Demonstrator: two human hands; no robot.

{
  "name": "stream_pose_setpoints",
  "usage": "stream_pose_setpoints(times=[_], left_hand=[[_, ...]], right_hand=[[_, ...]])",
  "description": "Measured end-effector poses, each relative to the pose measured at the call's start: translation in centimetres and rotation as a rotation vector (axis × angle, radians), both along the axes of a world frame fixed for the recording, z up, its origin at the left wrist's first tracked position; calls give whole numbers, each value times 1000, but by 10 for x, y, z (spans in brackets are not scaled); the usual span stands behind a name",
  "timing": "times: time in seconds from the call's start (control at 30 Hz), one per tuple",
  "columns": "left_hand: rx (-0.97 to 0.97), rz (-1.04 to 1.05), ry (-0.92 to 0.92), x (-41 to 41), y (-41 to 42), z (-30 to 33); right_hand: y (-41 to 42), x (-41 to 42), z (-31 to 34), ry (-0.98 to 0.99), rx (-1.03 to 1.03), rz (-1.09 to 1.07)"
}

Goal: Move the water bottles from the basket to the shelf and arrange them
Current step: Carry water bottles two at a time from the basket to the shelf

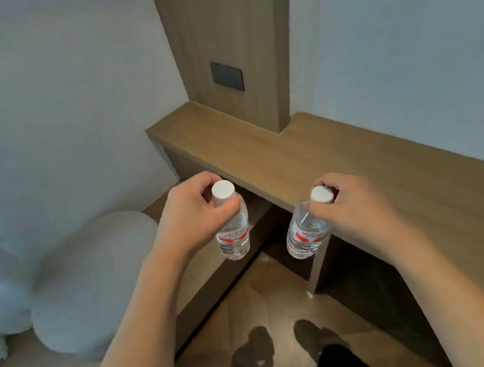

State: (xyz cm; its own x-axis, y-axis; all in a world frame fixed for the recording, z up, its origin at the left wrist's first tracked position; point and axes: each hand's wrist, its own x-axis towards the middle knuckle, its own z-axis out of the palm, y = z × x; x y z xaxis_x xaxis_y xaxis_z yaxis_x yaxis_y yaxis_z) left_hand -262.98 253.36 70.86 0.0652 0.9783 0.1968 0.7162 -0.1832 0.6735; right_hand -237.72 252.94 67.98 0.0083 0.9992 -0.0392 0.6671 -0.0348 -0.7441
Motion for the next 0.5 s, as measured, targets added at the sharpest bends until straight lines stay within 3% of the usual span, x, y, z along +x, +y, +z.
stream_pose_setpoints(times=[0.5], left_hand=[[-11, -462, 385, 79, 276, -7]], right_hand=[[211, 68, -26, -76, -30, -283]])
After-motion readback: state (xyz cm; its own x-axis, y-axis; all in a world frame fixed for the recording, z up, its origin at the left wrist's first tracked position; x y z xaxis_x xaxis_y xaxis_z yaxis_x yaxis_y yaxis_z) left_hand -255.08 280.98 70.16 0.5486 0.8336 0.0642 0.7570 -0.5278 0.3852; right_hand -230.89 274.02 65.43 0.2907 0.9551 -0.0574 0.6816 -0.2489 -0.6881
